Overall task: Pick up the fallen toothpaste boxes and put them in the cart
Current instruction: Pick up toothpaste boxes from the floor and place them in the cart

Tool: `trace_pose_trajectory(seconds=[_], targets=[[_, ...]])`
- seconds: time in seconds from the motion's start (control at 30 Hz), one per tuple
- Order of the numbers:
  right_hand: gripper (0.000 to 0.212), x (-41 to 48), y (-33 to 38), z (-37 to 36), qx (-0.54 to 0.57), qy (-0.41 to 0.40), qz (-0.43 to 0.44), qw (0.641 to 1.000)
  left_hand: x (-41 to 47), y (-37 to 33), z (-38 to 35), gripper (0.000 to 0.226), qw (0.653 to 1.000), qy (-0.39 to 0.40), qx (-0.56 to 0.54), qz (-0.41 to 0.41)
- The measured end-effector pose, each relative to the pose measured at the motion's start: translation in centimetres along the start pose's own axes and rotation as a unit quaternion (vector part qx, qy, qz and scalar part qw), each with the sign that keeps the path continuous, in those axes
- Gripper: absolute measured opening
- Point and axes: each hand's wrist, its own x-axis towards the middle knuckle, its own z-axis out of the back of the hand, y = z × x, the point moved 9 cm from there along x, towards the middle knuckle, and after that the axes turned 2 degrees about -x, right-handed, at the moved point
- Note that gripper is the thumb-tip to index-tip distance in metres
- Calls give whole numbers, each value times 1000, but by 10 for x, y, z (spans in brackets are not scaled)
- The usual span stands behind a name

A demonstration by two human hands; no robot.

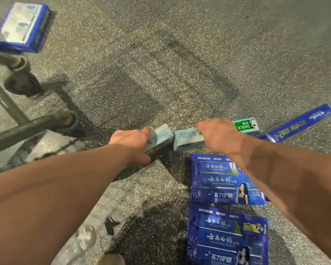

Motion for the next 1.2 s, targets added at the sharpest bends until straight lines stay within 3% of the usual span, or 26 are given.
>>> trace_pose_trajectory(seconds=[0.23, 0.43, 0.53, 0.7, 0.97, 1.1, 1.2], targets=[[69, 7, 35, 10, -36, 4, 67, 997, 6, 9, 10, 46, 996, -34, -77, 35], [55, 5, 54, 15, 56, -53, 56, 995, 22, -3, 2, 48, 983, -18, -181, 8], [63, 4, 46, 16, 93, -72, 31, 993, 27, -6, -4, 63, 973, 11, -230, -1], [127, -2, 54, 20, 114, -37, 56, 991, 22, -21, -3, 109, 978, 26, -205, 6], [113, -1, 56, 16, 109, -33, 76, 991, 31, -41, 3, 115, 978, -3, -206, -17], [115, 1, 44, 11, 45, -37, 50, 997, 34, -54, 1, 129, 984, -15, -163, -68], [117, 2, 33, 12, 5, -39, 48, 998, 31, -53, 4, 134, 991, -11, -124, -42]])
